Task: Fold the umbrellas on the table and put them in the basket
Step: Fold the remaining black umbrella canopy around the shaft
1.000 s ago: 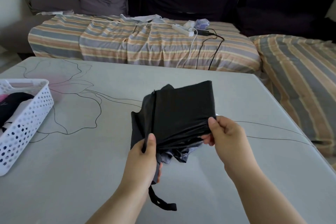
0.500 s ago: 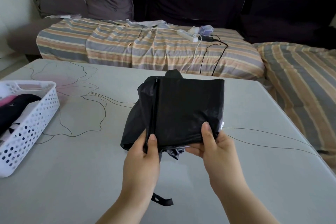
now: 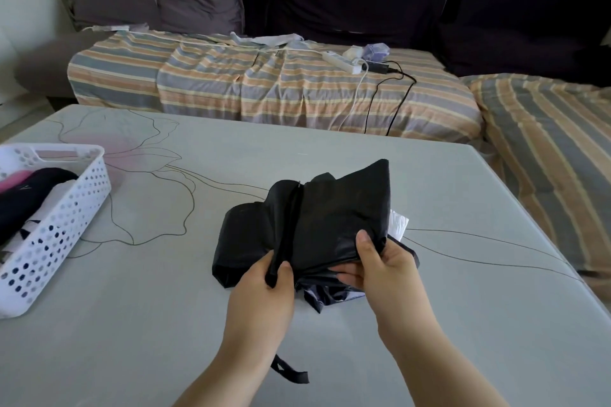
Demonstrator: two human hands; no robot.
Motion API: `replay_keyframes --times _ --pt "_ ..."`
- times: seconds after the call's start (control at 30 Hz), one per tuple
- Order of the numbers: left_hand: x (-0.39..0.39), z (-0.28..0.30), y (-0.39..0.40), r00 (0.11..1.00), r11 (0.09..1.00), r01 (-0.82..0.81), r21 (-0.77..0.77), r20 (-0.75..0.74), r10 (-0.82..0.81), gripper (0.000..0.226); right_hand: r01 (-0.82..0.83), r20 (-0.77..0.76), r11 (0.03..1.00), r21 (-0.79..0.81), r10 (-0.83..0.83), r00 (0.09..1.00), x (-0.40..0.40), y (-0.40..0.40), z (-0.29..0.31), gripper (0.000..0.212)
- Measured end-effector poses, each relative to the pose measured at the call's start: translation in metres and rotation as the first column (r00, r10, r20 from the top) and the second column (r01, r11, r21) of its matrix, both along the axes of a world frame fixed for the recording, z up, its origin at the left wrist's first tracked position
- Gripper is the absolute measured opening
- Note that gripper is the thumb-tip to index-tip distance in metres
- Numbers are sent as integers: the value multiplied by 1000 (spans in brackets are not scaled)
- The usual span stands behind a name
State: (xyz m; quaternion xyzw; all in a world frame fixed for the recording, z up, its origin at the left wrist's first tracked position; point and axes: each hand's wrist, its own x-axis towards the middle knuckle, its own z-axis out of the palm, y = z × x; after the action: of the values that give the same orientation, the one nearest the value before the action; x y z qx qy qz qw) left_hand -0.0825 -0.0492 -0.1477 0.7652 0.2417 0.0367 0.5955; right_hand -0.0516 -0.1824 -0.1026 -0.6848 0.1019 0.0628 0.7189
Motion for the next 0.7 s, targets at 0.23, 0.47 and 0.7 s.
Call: replay_keyframes --times 0.23,0.47,0.7 --pt "-4 -10 -5 988 964 -45 -262 -151 5 31 3 -84 995 -96 -11 996 0 -6 -11 23" --pt "-9 -11 -12 991 968 -123 -218 -79 108 38 41 49 977 -211 -31 998 -13 -3 -8 35" --pt "-22 0 -21 999 999 -33 -28 -11 33 37 -25 -42 943 -331 12 999 -13 12 -16 40"
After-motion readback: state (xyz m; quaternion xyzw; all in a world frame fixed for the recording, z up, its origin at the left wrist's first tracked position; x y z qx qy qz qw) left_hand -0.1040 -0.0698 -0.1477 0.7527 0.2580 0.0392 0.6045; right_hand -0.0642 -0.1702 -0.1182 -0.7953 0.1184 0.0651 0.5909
